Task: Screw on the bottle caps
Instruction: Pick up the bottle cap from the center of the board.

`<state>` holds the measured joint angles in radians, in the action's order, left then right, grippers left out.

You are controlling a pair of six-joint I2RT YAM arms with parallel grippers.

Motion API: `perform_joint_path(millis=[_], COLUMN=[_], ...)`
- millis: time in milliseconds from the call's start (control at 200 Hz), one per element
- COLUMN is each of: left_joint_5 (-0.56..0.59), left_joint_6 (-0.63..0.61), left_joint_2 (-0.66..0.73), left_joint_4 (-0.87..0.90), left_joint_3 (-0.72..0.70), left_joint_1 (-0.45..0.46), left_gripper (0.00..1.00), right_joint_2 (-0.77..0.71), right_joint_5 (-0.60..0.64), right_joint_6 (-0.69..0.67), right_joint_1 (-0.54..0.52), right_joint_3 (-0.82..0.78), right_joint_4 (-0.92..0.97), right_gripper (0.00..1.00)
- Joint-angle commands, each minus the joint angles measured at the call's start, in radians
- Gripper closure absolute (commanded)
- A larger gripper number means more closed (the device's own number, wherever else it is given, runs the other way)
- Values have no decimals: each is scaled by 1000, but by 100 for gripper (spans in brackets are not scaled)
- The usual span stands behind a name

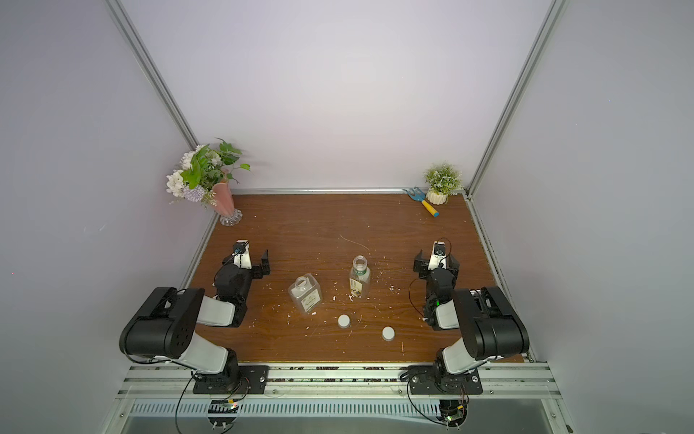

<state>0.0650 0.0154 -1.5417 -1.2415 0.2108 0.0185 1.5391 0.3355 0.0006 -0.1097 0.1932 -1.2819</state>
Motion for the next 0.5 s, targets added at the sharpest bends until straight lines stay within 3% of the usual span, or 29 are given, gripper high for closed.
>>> perform_joint_path(millis=[0, 495], left_joint_5=[9, -2], left_joint_6=[5, 11], left_joint_2=[8, 8], left_joint_4=[-16, -16], left_joint_3=[9, 7], left_joint_1=[-5, -11], left_gripper=[0, 0], right_joint_2=[-14, -12], right_joint_5=[2, -12], right_joint_6=[13, 18], right_joint_1=[2, 10], right_joint_3=[12, 18], right_joint_4=[-32, -18], right_gripper=[1, 0])
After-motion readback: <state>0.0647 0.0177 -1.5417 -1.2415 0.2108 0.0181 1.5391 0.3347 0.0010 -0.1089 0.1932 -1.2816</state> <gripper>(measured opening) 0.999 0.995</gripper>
